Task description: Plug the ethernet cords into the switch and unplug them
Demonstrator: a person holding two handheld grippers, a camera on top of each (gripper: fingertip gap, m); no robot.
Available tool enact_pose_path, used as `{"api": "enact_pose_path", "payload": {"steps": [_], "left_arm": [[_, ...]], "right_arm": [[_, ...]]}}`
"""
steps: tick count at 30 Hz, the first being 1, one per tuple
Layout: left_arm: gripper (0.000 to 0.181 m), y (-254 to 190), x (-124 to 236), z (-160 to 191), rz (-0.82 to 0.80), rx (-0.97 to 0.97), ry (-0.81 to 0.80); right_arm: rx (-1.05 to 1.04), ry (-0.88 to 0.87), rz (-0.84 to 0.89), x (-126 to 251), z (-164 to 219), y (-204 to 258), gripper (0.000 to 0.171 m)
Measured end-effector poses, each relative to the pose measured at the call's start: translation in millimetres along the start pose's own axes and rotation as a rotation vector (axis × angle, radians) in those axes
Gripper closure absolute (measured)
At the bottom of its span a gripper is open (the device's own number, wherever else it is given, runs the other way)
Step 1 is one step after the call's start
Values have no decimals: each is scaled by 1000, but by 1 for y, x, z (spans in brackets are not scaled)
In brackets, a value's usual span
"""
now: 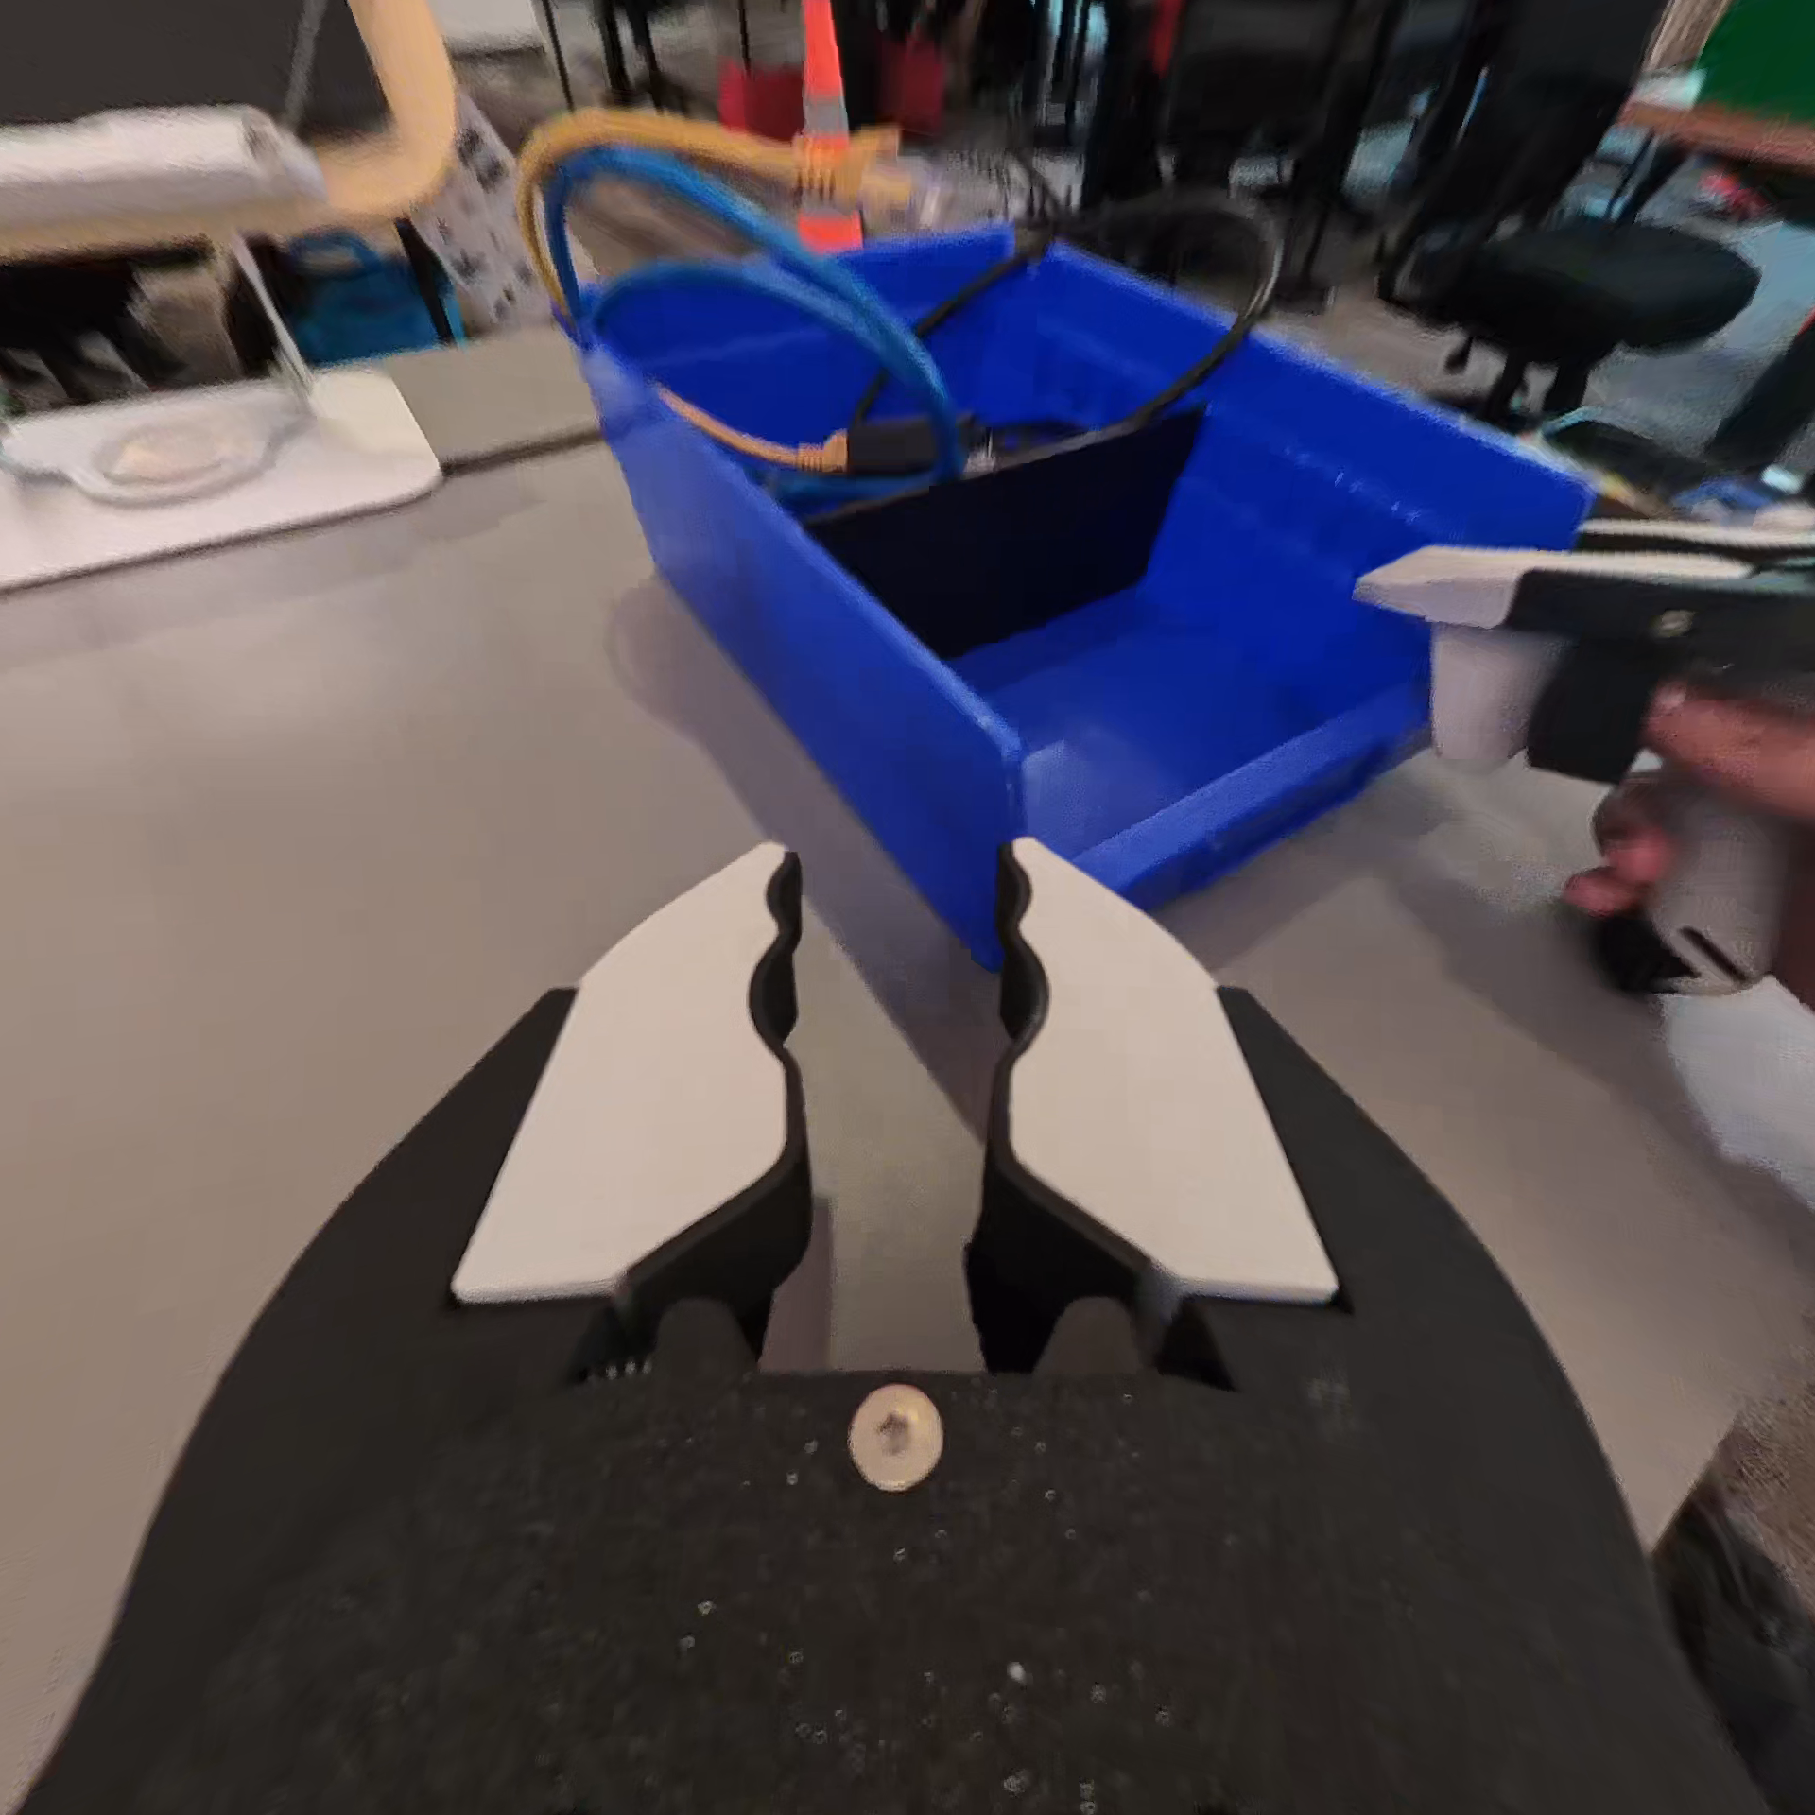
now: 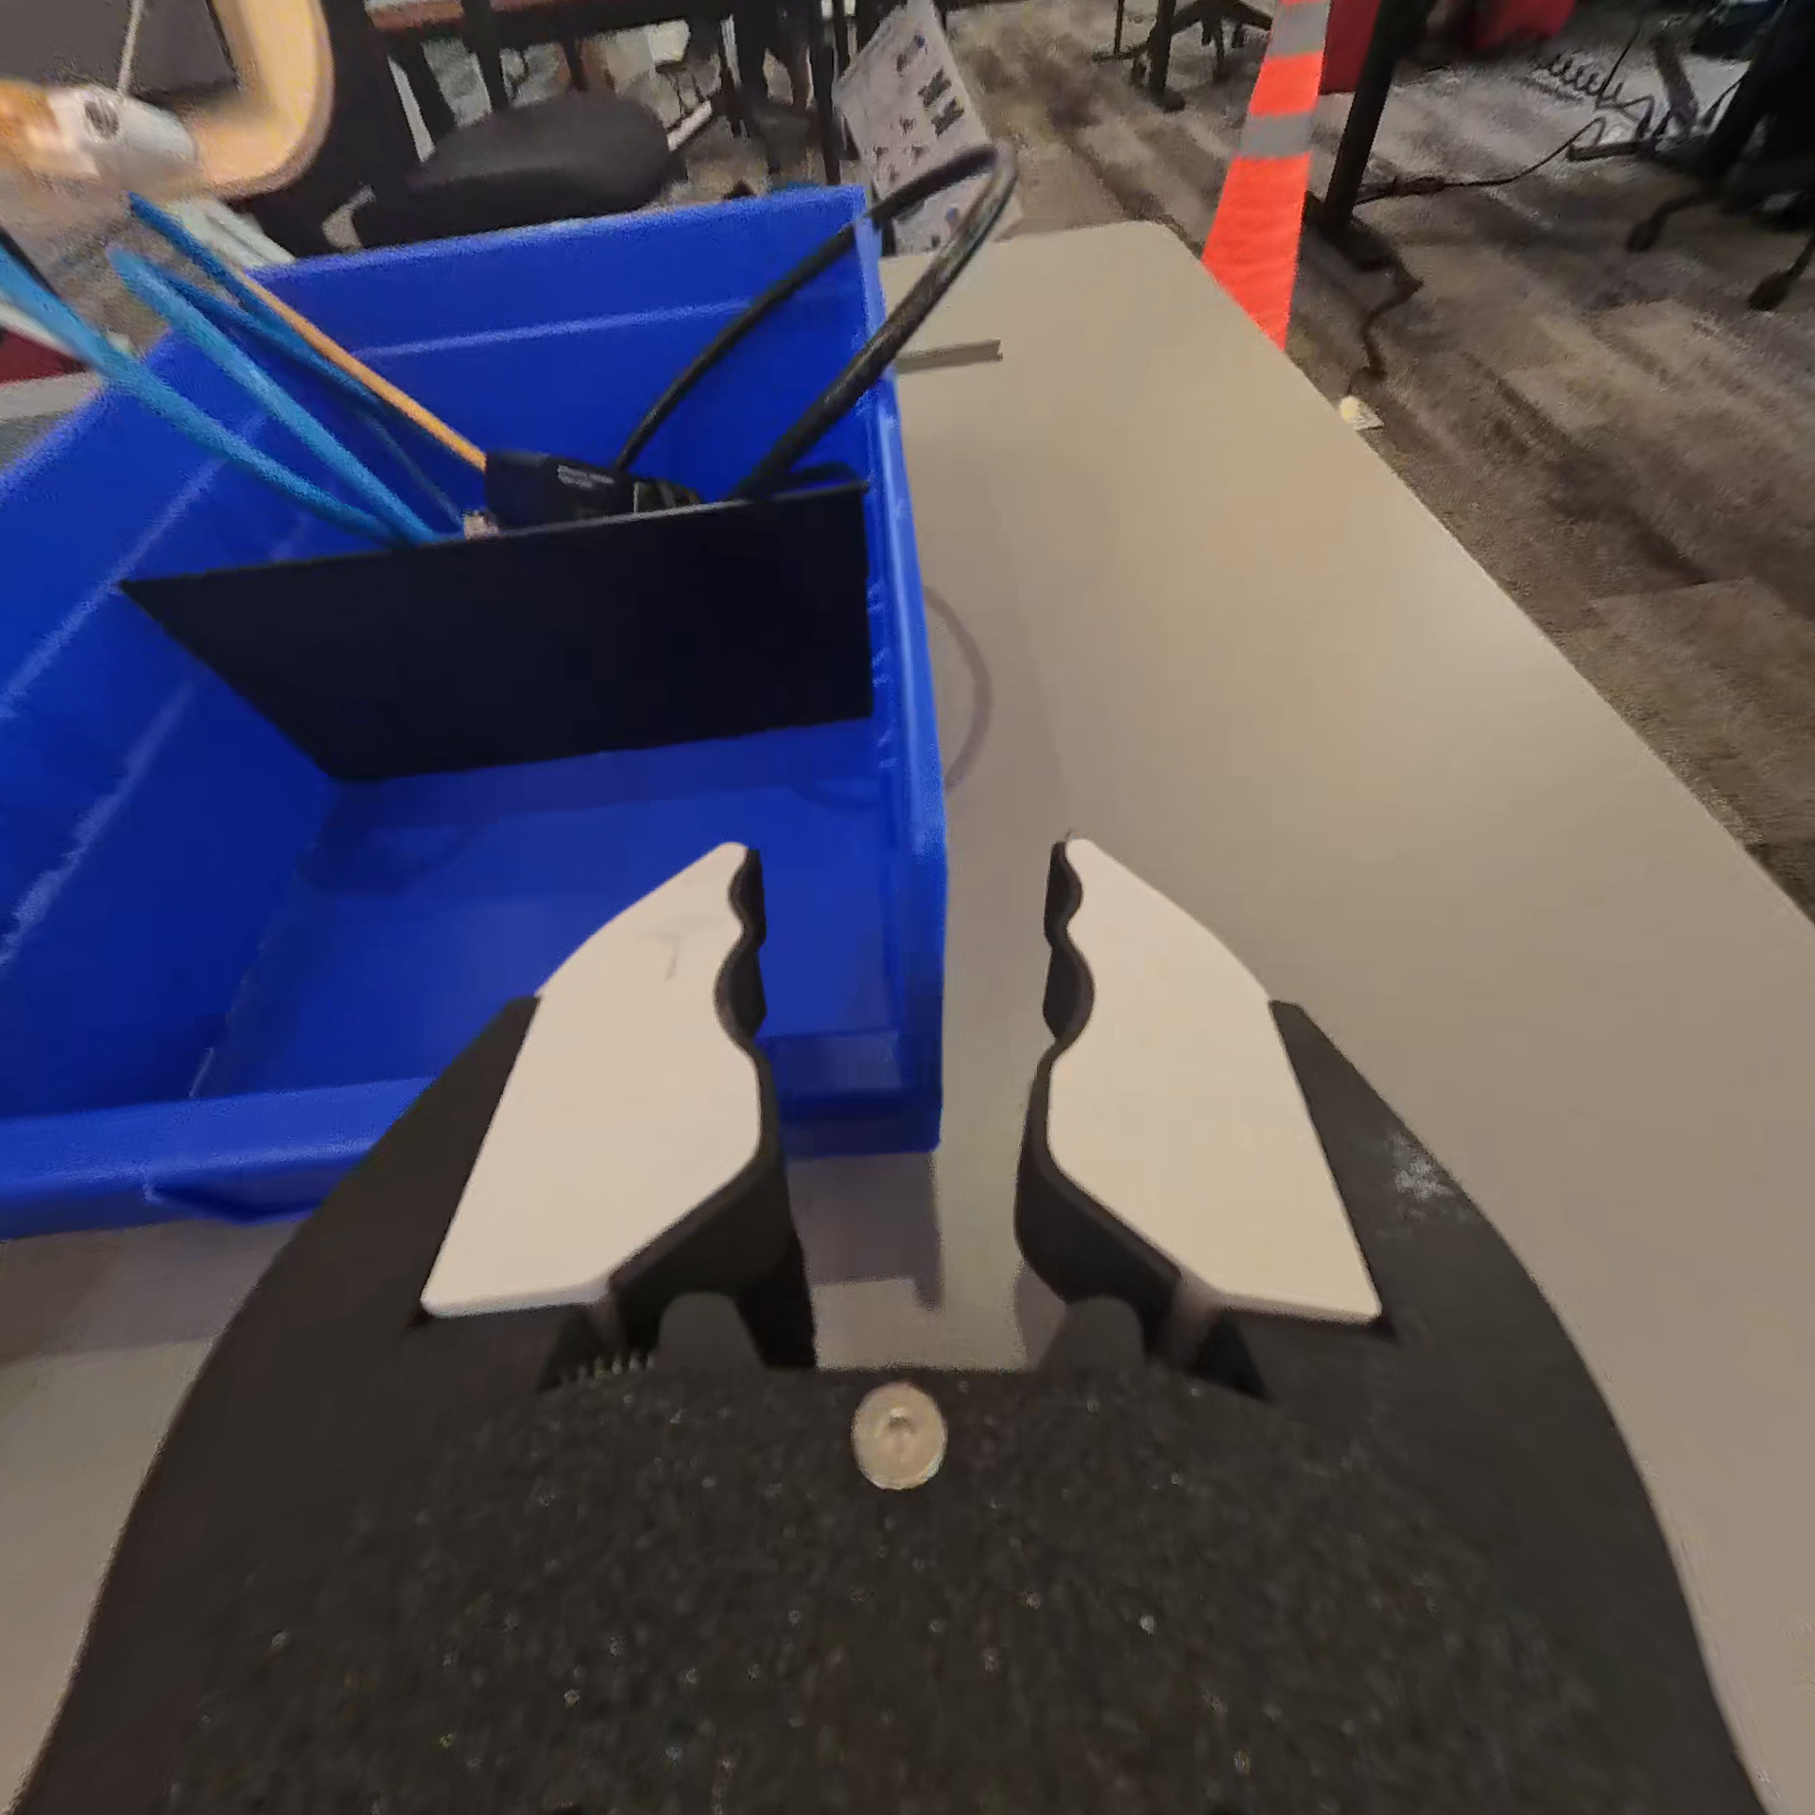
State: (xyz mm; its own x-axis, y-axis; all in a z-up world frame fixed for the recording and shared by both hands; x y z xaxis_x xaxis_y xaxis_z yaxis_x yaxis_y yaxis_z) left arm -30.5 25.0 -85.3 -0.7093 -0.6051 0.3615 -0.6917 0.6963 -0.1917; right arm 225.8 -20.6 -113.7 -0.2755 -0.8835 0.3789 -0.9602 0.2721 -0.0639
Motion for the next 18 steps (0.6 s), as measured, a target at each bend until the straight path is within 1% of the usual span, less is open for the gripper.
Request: {"api": "enact_pose_path", "payload": {"steps": [2,3,5,7,8,9,10,11,12,14,16,18], "left_arm": [[144,-10,0,-4,-46,-29,-45],[145,-13,-7,-5,-78,-44,-41],[144,-17,-29,0,-96,-34,29],[144,-16,-50,1,-114,-9,79],[150,-13,-57,-2,-140,5,81],[167,-7,-59,-5,-181,16,78],[174,-2,-61,-8,-199,20,93],[175,3,-62,-10,-192,36,112],[174,7,-60,-14,-170,56,109],[175,15,-49,-22,-148,68,85],[175,28,-30,-27,-197,12,68],[176,52,-1,-30,-246,-24,45]], "right_arm": [[-20,-27,2,-1,-2,0,132],[-16,-18,15,0,-1,3,146],[15,3,45,3,0,10,150],[42,22,60,1,0,14,162],[49,24,65,-1,0,15,165],[50,28,73,-3,-1,15,165],[44,35,68,-4,-2,16,166],[19,42,36,-4,-3,18,168],[-10,46,20,-2,-5,20,169],[21,17,43,7,-15,31,169],[21,31,38,17,-22,55,169],[48,16,-7,25,-22,91,169]]}}
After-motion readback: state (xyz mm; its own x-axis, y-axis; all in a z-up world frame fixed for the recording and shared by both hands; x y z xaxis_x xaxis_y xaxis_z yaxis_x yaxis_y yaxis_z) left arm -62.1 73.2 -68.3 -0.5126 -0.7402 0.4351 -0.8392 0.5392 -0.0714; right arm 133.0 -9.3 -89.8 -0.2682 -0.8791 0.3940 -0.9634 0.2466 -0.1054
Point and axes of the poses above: each gripper's, where its closed fingertips meet, x back along the fingers, z out of its underside, y = z × x across the jaws, the point moved 6 cm from there along x, back along the fingers, and after that the axes turned 10 degrees about x, right-handed, at the moved point
